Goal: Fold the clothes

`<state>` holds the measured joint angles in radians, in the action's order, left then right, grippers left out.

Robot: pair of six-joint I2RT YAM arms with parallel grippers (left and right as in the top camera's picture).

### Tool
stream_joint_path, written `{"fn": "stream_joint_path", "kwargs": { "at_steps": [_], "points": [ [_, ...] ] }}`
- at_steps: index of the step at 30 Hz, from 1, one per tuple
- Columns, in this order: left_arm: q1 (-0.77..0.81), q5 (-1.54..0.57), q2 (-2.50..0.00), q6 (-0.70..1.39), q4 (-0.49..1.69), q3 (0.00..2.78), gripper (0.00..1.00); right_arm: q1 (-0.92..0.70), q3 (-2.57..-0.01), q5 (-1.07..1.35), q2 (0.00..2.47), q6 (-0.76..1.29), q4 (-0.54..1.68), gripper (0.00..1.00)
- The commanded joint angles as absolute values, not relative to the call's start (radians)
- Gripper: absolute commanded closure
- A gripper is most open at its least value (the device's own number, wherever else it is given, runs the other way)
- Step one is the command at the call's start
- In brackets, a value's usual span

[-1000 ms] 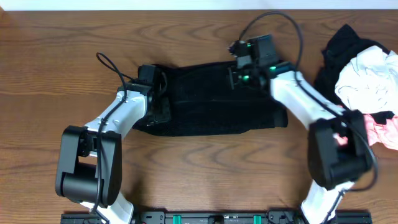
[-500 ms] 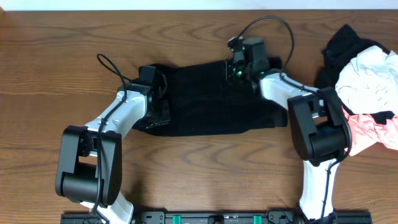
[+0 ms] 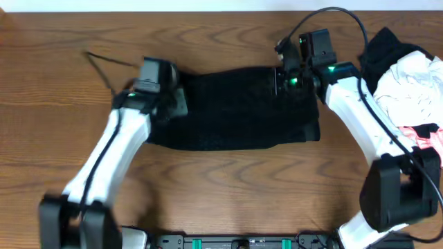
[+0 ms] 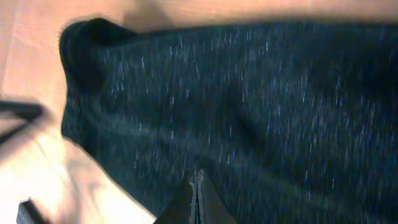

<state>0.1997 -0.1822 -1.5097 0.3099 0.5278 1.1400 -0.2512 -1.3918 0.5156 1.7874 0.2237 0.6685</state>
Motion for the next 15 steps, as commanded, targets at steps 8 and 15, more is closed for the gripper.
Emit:
{"fn": "stream_joint_path", "kwargs": {
  "at_steps": [8, 15],
  "points": [
    [0.293, -0.191, -1.637, 0.243, 0.418, 1.135, 0.6, -0.415, -1.374, 0.444, 1.929, 0.216, 0.565, 0.99],
    [0.299, -0.184, -1.811, 0.221, 0.303, 1.135, 0.64, -0.473, -1.374, 0.343, 2.067, 0.318, 0.496, 0.99]
  ]
}}
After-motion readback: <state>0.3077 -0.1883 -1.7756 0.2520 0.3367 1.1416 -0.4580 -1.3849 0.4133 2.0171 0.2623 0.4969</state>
